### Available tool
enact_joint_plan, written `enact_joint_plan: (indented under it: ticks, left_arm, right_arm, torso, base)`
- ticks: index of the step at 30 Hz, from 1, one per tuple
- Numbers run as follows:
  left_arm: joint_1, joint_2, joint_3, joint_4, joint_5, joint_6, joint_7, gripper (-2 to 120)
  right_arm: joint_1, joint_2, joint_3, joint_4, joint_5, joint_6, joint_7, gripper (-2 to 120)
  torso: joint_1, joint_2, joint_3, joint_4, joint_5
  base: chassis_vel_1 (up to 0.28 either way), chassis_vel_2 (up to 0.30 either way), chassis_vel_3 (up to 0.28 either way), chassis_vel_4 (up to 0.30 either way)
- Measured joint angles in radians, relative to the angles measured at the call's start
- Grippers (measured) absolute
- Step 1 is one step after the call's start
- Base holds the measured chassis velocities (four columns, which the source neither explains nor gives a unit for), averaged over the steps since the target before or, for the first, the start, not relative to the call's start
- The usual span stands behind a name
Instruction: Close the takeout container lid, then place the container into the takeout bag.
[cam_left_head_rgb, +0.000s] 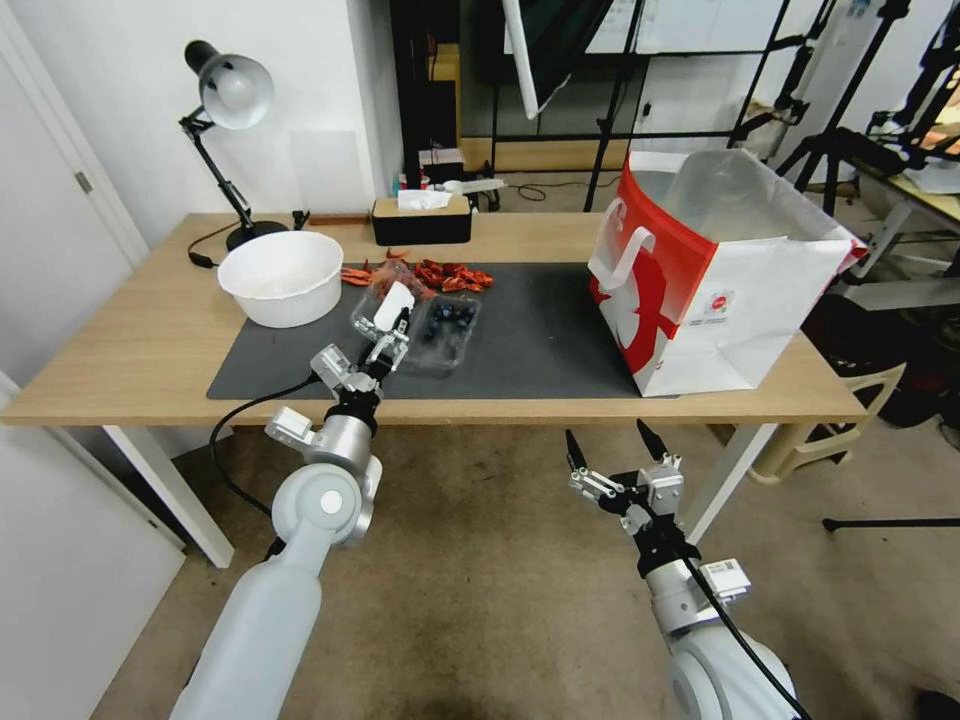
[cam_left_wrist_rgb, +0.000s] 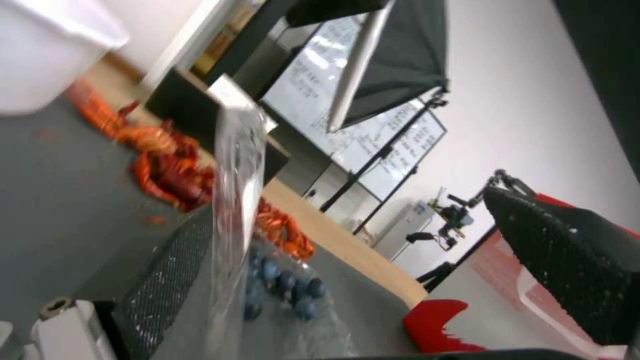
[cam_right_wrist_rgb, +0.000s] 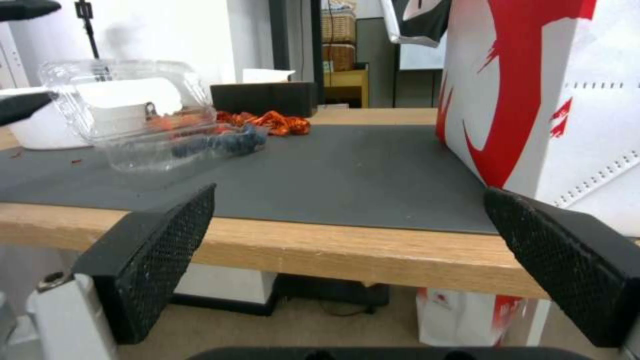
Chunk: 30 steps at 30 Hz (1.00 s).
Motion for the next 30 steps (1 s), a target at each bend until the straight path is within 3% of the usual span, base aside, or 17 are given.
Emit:
enact_joint_plan:
  ticks: [9, 11, 20, 22, 27, 30]
  left_arm:
    - [-0.012, 0.014, 0.014, 0.026, 0.050, -0.032, 0.141, 100]
    - [-0.017, 0.020, 0.022, 0.035, 0.064, -0.009, 0.207, 100]
    - [-0.047, 0.035, 0.056, 0.080, 0.067, 0.036, 0.315, 100]
    - [-0.056, 0.046, 0.064, 0.094, 0.047, 0.053, 0.380, 99]
    - [-0.072, 0.063, 0.081, 0.108, 0.015, 0.086, 0.406, 91]
    - [-0.092, 0.072, 0.091, 0.114, -0.034, 0.123, 0.356, 78]
  right_arm:
    - [0.001, -0.003, -0.001, 0.000, -0.001, 0.002, 0.003, 100]
    - [-0.001, -0.003, -0.001, 0.001, -0.002, 0.003, 0.004, 100]
    - [-0.006, -0.003, -0.001, 0.004, -0.007, 0.004, 0.006, 100]
    - [-0.009, -0.003, -0.001, 0.005, -0.008, 0.004, 0.007, 100]
    - [-0.009, -0.004, -0.004, 0.009, -0.011, 0.004, 0.010, 100]
    - [-0.007, -0.002, -0.012, 0.010, -0.015, 0.004, 0.013, 100]
  torso:
    - [0.000, 0.000, 0.000, -0.0001, 0.0000]
    - [0.000, 0.000, 0.000, 0.0000, 0.0001]
    - [0.000, 0.000, 0.000, -0.0001, 0.0000]
    - [0.000, 0.000, 0.000, -0.0001, 0.0000]
    - [0.000, 0.000, 0.000, 0.0000, 0.0000]
    - [0.000, 0.000, 0.000, 0.0000, 0.0001]
  base:
    - [0.000, 0.000, 0.000, 0.000]
    - [0.000, 0.000, 0.000, 0.000]
    - [0.000, 0.000, 0.000, 0.000]
    - [0.000, 0.000, 0.000, 0.000]
    - [0.000, 0.000, 0.000, 0.000]
    - [0.000, 0.000, 0.000, 0.000]
